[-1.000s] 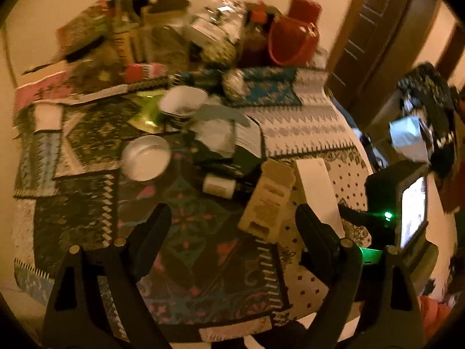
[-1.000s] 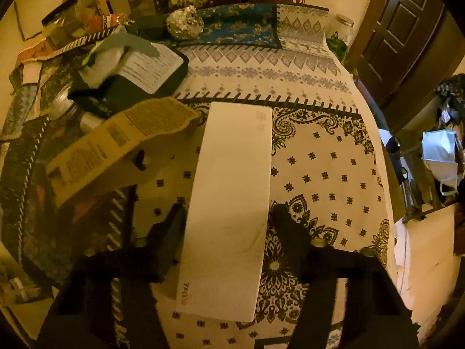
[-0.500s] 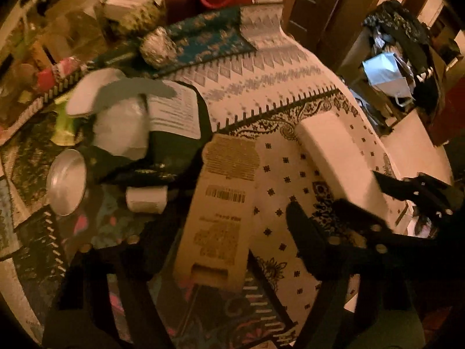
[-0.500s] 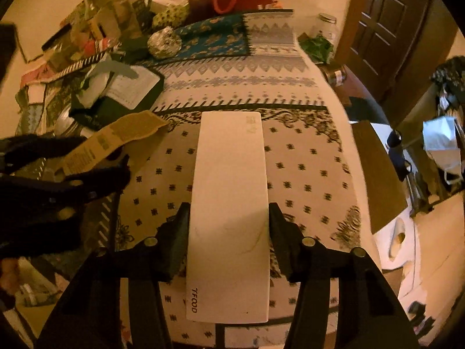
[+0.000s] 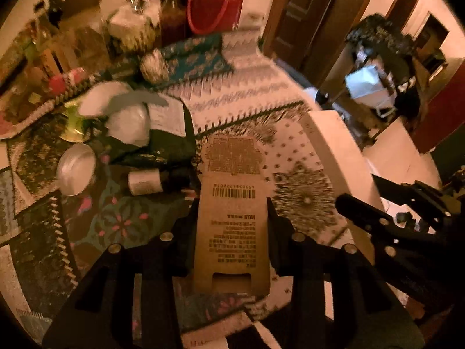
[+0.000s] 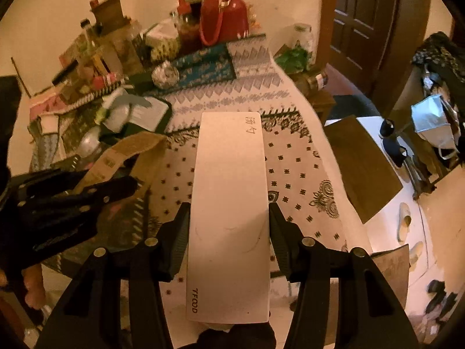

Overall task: Collect trash
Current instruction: 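Grasp the brown cardboard tag with the left tool while the right tool holds the paper strip, then carry the tag and paper strip down over the white floor bin, then open both tools to drop the tag and paper strip into the bin, then raise both tools and move them back toward the table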

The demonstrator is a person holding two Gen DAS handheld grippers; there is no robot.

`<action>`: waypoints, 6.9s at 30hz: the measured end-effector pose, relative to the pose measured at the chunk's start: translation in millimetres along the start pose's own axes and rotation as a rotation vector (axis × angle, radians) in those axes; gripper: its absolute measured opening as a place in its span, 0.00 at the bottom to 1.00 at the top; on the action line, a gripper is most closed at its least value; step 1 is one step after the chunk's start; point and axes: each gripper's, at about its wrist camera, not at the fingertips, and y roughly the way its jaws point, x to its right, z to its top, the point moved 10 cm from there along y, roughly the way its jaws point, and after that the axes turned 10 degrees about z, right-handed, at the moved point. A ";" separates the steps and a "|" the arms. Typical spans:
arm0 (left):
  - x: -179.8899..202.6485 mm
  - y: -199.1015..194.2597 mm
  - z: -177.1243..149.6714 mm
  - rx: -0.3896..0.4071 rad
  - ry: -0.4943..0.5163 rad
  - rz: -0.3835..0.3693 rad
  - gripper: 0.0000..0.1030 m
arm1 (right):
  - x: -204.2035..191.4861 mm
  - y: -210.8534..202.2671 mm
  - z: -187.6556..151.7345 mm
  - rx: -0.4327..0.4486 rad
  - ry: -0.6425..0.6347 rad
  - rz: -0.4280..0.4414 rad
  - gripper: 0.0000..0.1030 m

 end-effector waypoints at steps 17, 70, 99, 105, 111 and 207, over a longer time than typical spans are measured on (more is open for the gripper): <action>-35.8 -195.6 -37.0 0.377 -0.027 0.008 0.38 | -78.5 -124.6 -7.5 0.283 -0.009 -0.024 0.47; 58.3 -120.8 -325.7 0.065 -0.348 0.122 0.38 | -31.4 -61.3 -266.8 -0.133 -0.192 0.191 0.47; 19.5 233.0 -506.9 -0.311 -0.364 0.041 0.38 | 14.7 212.2 -410.5 -0.393 -0.165 0.167 0.60; 26.3 244.5 -495.9 -0.310 -0.349 0.013 0.38 | 26.4 204.9 -410.5 -0.410 -0.130 0.151 0.60; 32.1 246.8 -482.5 -0.317 -0.343 -0.012 0.63 | 31.2 194.4 -402.7 -0.404 -0.091 0.136 0.60; -95.9 -262.2 -7.1 0.543 -0.437 0.406 0.85 | -110.1 -148.5 89.6 0.338 -0.346 0.219 0.98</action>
